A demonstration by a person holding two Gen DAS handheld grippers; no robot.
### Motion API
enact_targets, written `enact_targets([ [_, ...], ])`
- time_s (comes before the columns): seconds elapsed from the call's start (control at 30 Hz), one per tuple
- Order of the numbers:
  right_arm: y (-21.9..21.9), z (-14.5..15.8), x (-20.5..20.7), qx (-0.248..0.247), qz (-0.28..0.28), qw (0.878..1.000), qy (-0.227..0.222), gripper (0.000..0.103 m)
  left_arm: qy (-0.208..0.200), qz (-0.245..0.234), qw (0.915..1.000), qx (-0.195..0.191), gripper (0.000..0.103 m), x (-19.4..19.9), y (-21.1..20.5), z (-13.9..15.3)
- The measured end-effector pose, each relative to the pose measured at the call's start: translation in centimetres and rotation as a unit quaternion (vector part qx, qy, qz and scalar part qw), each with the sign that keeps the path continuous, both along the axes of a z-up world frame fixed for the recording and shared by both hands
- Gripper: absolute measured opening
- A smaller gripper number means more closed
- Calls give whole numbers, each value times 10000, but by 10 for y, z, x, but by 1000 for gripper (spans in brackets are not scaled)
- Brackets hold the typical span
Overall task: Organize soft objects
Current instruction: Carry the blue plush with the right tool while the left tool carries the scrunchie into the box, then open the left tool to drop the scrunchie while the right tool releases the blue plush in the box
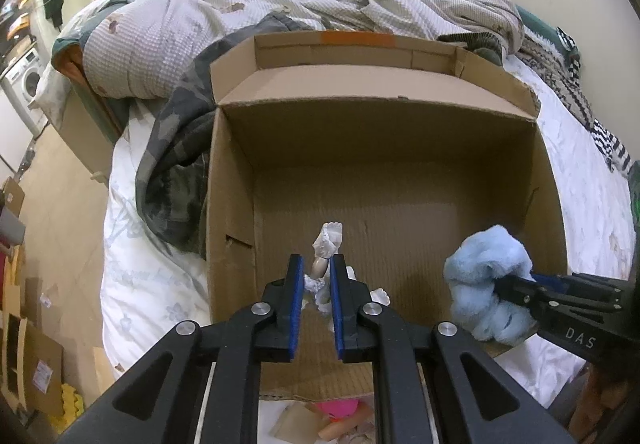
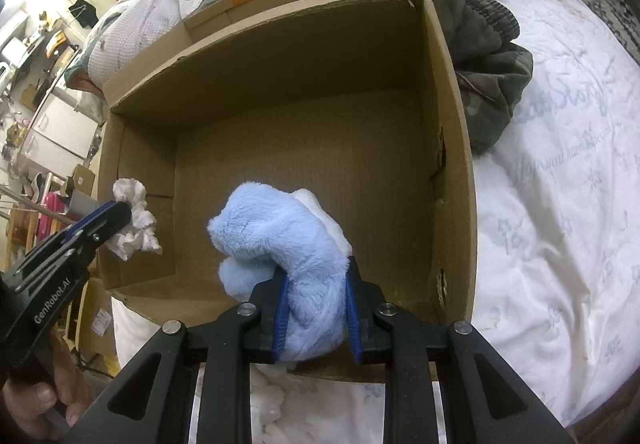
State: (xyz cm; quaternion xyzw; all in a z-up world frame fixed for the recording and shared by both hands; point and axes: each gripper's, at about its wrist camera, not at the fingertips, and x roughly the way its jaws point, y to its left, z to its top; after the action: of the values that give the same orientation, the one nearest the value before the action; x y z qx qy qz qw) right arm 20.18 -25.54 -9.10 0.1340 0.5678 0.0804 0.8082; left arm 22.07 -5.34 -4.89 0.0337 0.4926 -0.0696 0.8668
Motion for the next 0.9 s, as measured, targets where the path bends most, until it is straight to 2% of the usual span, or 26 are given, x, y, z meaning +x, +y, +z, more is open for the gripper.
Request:
enact_targets([
  [0.13,2,-1,2,-5,-16,10000,23,26,90,25,10000,28,22,1,-1,-5],
  [0.23,2,-1,2,-11,-9,10000,17,26,89,-1,10000,-28,43,0,-4,-5],
  [0.27,2,0,2,-16,-2,10000,12,26,65,-6,10000,-17,57,-1,-5,-4],
  [0.3,2,0,2,-22,1,10000,9,26,4,-5,10000,12,65,-2,-6,-2],
  [0.7,2,1,0,79,59,9999,-58,30,-74,164,9998,-16,66,1,1,5],
  [0.8,3,3,1,156,78,9998,-70,44,-97,179,9998,-37,66,0,2,6],
  [0.83,3,4,1,195,68,9998,-79,58,-105,176,9998,-40,66,-1,2,7],
  [0.87,3,6,1,253,52,9996,-118,67,-117,173,9998,-41,66,-1,3,7],
  [0.9,3,9,0,319,44,9993,-197,68,-153,183,9997,-48,66,-3,3,9],
])
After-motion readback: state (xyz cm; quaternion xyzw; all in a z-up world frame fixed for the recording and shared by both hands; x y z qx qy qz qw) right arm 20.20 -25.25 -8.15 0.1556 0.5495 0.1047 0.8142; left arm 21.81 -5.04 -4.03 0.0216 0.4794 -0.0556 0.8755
